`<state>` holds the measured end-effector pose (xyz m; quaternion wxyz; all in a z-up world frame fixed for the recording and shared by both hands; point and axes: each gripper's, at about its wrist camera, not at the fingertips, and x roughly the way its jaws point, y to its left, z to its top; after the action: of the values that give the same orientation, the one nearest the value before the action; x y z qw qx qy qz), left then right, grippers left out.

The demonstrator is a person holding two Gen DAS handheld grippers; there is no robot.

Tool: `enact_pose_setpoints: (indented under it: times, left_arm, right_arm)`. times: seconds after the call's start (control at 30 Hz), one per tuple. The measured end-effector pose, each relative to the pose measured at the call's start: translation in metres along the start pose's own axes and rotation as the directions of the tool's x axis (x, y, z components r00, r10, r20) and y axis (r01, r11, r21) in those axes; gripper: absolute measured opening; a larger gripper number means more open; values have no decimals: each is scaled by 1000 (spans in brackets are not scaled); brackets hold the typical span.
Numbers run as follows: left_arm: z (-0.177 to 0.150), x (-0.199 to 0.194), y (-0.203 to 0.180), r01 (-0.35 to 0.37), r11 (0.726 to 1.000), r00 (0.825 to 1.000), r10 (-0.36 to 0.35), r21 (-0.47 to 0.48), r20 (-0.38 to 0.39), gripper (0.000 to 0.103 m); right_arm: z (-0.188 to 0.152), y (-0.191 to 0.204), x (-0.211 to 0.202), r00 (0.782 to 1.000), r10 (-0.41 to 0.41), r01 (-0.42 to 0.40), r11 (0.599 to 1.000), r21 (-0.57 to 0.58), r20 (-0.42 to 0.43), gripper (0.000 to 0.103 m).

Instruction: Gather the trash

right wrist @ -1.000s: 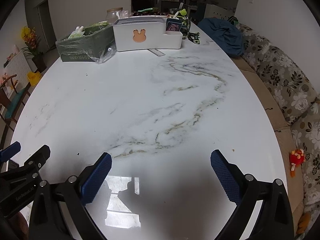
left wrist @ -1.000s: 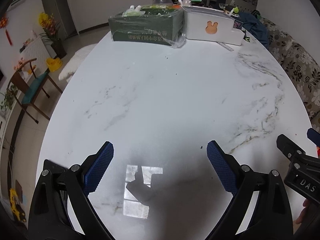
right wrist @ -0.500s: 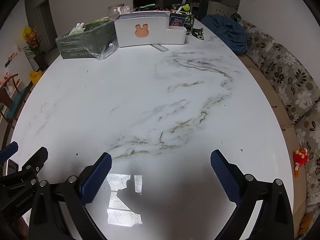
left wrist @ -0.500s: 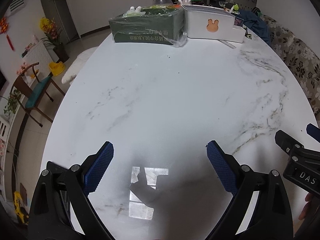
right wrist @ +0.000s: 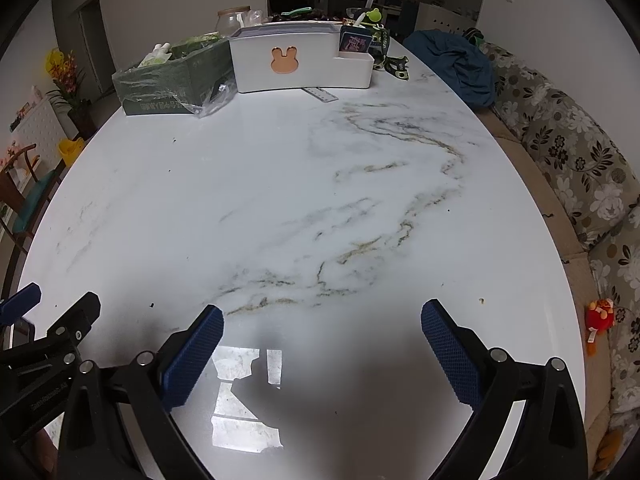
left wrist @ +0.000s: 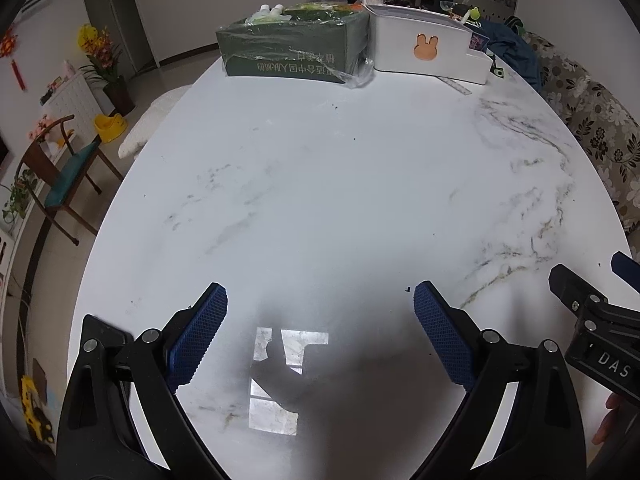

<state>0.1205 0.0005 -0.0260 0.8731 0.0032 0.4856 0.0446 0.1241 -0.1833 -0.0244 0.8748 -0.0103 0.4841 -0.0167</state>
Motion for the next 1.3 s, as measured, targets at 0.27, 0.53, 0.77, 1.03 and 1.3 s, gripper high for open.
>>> enact_pose_setpoints:
  times: [0.27, 0.53, 0.77, 1.03, 1.3]
  left_arm:
    - [-1, 1, 0, 0, 1000, 1000, 0, -3, -5, 95]
    - [-2, 1, 2, 19, 1000, 1000, -19, -24, -9, 95]
    - [-5, -7, -3, 49, 999, 998, -48, -11, 26, 95]
    - [-4, -15, -9, 41, 999, 998, -41, 7, 54, 95]
    - [-6, -8, -11, 5, 1000, 1000, -5, 15, 10, 95]
  right_arm:
    - [-1, 1, -1, 1000, -5, 5, 1000, -7, 0, 98]
    - [-3, 2, -5, 1000, -9, 9, 1000, -6, 6, 98]
    - [-5, 4, -5, 1000, -1, 1, 1000, -7, -1, 98]
    - [-8, 1, -4, 1000, 3, -3, 1000, 11, -9, 98]
    - [-8, -5, -4, 1000, -22, 22, 999, 26, 0, 98]
